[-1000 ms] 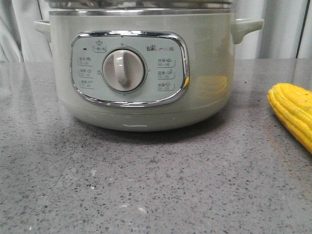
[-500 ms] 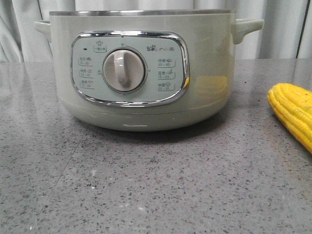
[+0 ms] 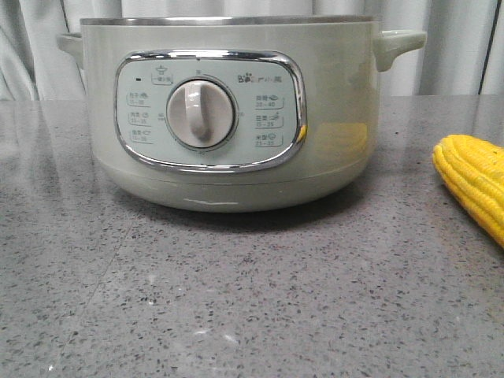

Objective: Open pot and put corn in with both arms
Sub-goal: 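Carry the lid aside and set it on the counter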

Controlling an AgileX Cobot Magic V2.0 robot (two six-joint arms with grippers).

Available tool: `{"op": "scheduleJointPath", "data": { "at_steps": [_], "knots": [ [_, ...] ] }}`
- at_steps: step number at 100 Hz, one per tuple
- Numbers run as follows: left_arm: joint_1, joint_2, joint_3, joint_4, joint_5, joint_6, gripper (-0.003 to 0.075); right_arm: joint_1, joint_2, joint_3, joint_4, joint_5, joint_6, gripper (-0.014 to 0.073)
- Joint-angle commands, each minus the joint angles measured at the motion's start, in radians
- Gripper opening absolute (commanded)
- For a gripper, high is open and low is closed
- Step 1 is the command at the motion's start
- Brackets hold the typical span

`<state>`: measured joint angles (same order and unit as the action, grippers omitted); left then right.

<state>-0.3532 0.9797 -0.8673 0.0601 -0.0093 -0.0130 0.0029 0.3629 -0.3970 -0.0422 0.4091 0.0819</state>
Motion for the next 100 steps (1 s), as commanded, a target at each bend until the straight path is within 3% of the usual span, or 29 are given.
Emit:
{"op": "scheduleJointPath", "data": {
  "at_steps": [1,15,33,53,100],
  "knots": [
    [0.039,-0.081,0.026,-0.006,-0.181,0.001,-0.0020,-0.004,0.015,-0.026,-0.005,-0.080,-0.005,-0.0064],
    [0.112,-0.182,0.162,-0.006,-0.285,0.001,-0.0020,-0.004,0.015,-0.026,-0.005,-0.080,-0.005,-0.0064],
    [0.207,-0.287,0.305,-0.053,-0.284,0.001,-0.0020,-0.004,0.015,-0.026,-0.005,-0.084,-0.005,-0.0064],
    [0.244,-0.315,0.416,-0.083,-0.292,0.001,-0.0020,-0.004,0.015,-0.026,-0.005,-0.090,-0.005,-0.0064],
    [0.224,-0.061,0.492,-0.076,-0.588,-0.074,-0.0020,-0.004,0.015,-0.026,-0.005,-0.090,-0.005,-0.0064]
  ]
}}
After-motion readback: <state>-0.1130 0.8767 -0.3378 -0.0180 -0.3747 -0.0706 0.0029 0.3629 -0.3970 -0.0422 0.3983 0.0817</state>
